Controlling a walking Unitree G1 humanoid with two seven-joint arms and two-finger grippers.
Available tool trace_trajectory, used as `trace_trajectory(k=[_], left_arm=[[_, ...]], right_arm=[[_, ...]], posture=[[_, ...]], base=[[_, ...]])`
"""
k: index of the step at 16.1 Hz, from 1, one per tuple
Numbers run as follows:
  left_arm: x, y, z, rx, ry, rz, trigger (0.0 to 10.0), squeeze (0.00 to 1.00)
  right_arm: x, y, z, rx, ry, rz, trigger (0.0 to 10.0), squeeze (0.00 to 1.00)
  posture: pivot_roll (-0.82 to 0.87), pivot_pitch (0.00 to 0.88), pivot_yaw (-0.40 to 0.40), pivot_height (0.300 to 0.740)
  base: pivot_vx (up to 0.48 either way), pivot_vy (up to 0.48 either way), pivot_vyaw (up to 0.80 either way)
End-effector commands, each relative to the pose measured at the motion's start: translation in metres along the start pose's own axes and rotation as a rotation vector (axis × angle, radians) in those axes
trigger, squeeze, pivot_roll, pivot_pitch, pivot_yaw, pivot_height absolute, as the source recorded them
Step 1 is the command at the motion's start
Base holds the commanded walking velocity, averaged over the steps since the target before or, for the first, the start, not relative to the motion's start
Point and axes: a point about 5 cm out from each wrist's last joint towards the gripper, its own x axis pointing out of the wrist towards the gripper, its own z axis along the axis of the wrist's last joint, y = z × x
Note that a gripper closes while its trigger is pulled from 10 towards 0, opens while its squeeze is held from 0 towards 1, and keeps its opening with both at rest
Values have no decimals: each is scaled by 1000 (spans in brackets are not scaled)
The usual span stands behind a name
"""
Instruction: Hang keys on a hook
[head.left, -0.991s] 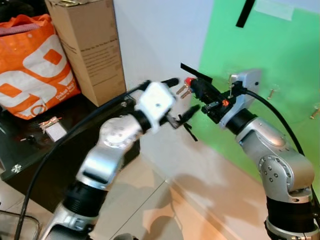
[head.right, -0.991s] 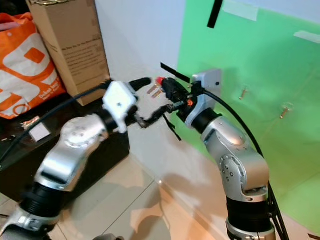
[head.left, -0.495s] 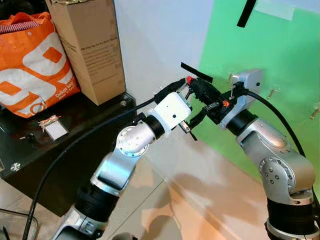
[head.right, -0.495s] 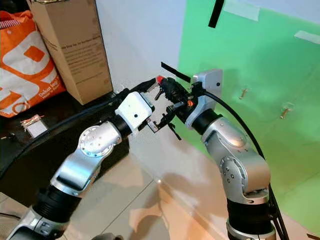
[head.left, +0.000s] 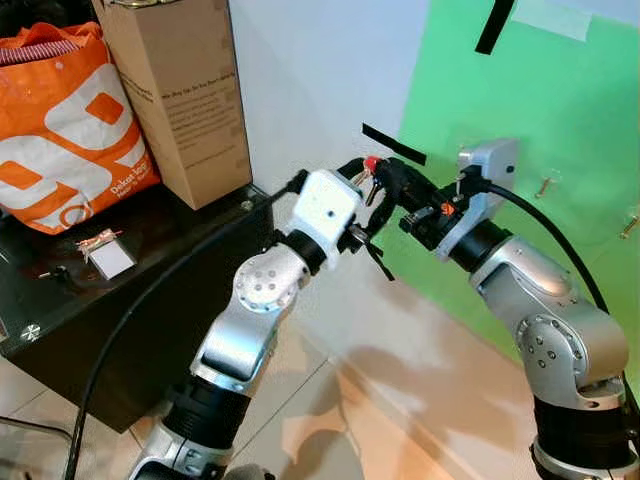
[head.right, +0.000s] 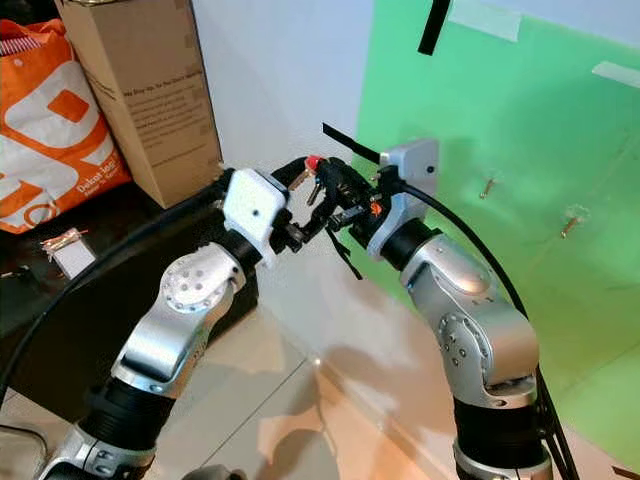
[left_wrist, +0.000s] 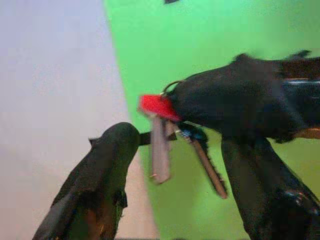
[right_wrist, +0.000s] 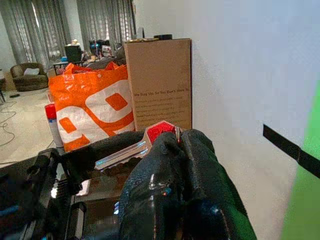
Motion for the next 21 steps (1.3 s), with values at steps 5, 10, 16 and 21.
trace_trajectory(k=[5, 10, 16, 21], left_arm=[[0, -2, 7, -164, -14, -58, 1451, 0], [-1, -9, 10, -210, -3, -121, 118, 0], [-10, -3, 10, -412, -11, -90, 0, 0], [-60, 22, -18, -612, 49, -153, 10000, 1000]], right_arm=[[0, 2, 3, -26, -11, 12, 10000, 0], [-1, 2, 3, -25, -13, 19, 10000, 0], [-2, -2, 0, -53, -13, 17, 10000, 0], [-1, 1, 6, -158, -17, 33, 10000, 0]], posture=[[-64, 0, -24, 740], [-63, 0, -28, 740], [-58, 0, -28, 740], [-61, 0, -14, 740]], base=[[0, 0, 0], [0, 0, 0], [0, 0, 0], [0, 0, 0]])
